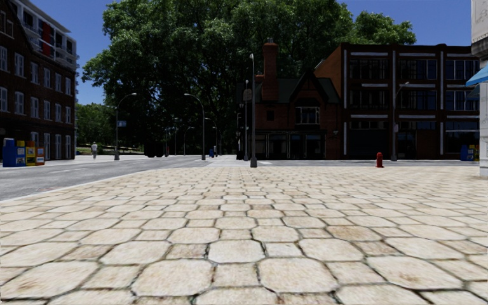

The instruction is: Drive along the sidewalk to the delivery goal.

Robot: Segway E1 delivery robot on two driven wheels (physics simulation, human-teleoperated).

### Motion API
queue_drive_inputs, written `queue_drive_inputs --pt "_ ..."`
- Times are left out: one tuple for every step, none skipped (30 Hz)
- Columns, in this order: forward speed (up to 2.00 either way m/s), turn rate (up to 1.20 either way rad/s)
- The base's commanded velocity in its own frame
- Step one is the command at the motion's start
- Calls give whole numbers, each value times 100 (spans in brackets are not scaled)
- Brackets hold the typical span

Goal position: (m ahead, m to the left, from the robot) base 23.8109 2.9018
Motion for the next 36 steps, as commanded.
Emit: queue_drive_inputs --pt "200 0" --pt "200 0" --pt "200 0" --pt "200 0" --pt "200 0" --pt "200 0" --pt "200 0" --pt "200 0" --pt "200 0" --pt "200 0" --pt "200 0" --pt "200 0" --pt "200 0" --pt "200 0" --pt "200 0" --pt "200 0" --pt "200 0" --pt "200 0" --pt "200 0" --pt "200 0" --pt "200 0" --pt "200 0" --pt "200 0" --pt "200 0" --pt "200 0" --pt "200 0" --pt "200 0" --pt "200 0" --pt "200 0" --pt "200 0" --pt "200 0" --pt "200 0" --pt "200 0" --pt "200 0" --pt "200 0" --pt "200 0"
